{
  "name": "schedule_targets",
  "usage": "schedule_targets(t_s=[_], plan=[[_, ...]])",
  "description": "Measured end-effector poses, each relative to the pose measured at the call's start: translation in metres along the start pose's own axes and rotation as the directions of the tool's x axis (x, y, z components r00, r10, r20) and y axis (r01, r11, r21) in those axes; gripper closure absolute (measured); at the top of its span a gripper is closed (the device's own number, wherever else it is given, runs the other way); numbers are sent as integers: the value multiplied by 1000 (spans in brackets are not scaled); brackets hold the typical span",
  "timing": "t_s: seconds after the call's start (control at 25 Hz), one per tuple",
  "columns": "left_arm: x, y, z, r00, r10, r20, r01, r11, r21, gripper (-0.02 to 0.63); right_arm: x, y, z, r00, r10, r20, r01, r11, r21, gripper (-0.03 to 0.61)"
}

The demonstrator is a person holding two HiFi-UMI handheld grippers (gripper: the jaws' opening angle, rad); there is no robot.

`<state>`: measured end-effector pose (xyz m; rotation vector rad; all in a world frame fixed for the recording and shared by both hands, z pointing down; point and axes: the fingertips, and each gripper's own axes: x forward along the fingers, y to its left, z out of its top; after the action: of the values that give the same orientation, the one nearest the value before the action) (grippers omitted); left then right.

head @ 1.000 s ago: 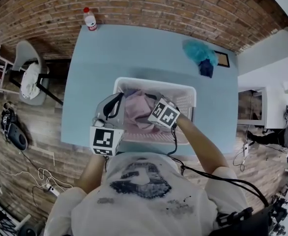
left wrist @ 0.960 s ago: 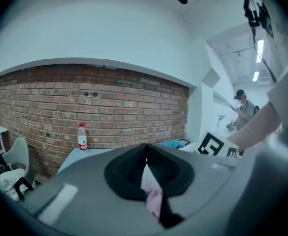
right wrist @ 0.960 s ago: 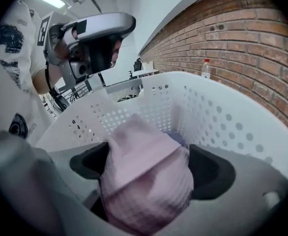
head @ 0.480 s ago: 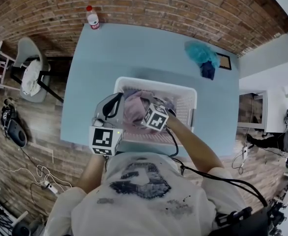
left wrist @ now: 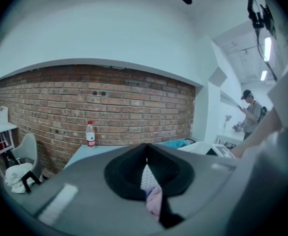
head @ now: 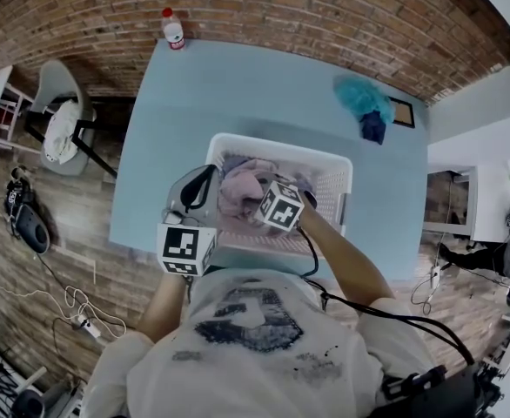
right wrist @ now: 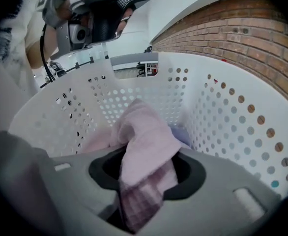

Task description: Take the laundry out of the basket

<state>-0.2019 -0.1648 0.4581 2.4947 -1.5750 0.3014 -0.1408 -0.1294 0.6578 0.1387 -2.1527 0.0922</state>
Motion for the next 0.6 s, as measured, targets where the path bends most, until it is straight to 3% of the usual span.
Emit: schedule_targets(t_s=[0.32,0.6], plan=[[-6,0,-1,1000,12,-1,-12,1000,3,621,-18,-7,8,997,-21,68,14,994,104,426],[-8,-6,-1,1000,-2,-11,2,1000,9,621,-32,-15,10,987,-61,151,22,967,252,431]])
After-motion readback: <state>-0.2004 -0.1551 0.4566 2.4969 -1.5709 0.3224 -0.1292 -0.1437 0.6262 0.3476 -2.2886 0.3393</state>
